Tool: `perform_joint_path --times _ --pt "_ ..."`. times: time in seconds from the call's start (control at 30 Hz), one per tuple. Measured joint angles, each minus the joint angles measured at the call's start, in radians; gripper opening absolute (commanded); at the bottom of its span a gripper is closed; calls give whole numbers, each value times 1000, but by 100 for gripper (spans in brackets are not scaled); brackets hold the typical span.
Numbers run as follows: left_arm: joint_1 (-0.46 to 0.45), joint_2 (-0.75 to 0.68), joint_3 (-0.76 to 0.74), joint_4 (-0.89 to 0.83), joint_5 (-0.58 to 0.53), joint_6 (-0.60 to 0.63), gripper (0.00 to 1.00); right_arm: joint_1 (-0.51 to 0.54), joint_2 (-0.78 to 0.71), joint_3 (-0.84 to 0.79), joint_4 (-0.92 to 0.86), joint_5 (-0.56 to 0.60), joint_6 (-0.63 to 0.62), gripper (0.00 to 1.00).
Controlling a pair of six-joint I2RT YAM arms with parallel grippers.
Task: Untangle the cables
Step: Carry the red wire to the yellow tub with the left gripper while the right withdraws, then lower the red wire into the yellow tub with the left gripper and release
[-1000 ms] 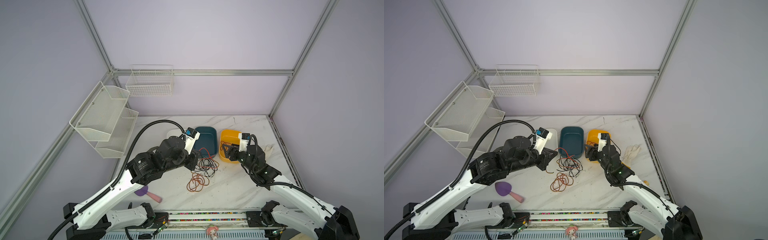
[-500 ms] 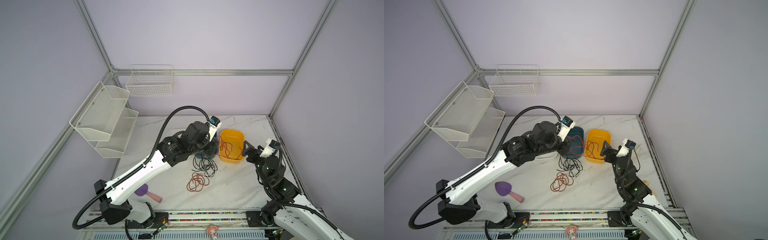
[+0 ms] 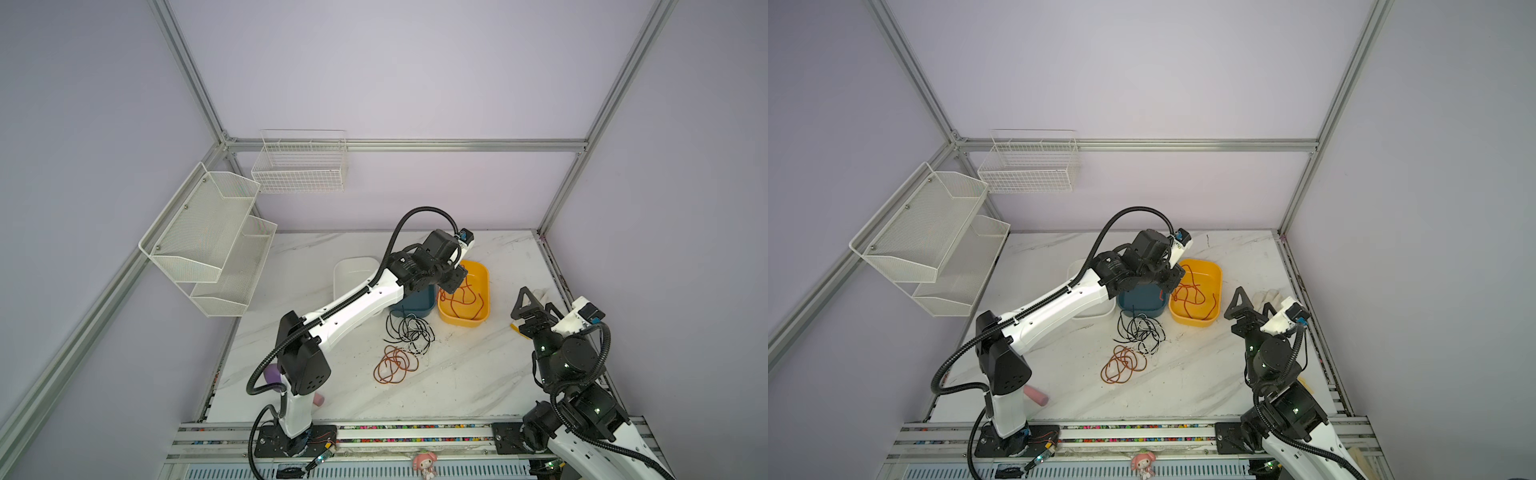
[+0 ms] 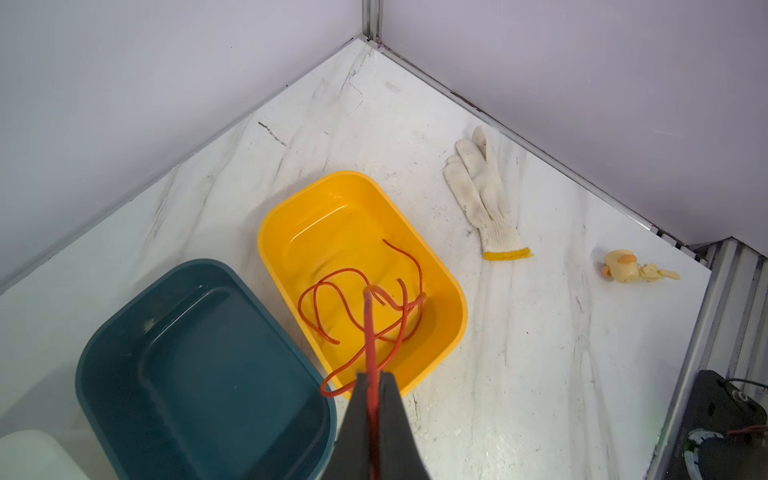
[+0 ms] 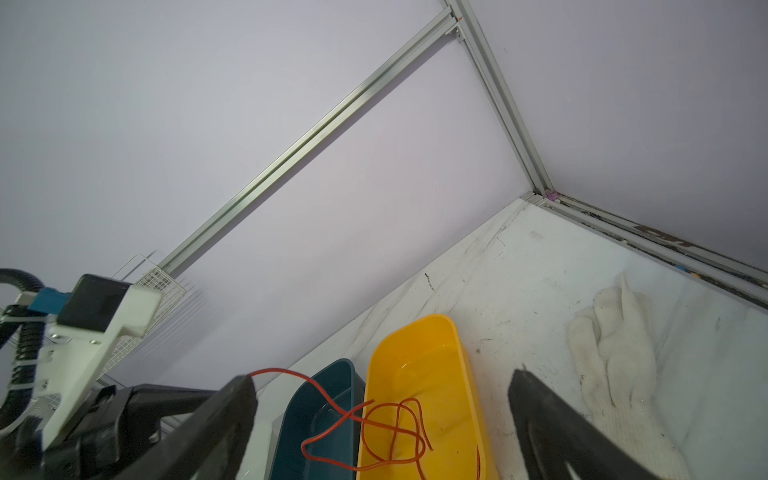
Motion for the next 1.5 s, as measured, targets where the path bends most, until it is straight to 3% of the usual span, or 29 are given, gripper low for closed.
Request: perform_joint_path --times 0.3,0.67,1.0,1.4,1.5 --pt "38 220 206 13 29 -4 0 0 -4 -2 -19 6 2 98" --pt "58 400 264 21 45 -95 0 0 -3 -2 -19 6 2 97" --pt "58 460 269 53 63 -204 0 0 10 -6 -19 -6 1 98" --pt "47 508 269 63 70 -249 0 0 23 -13 -16 -24 -2 98" --pt "43 508 269 64 74 -249 5 0 27 -15 -13 -32 -3 98"
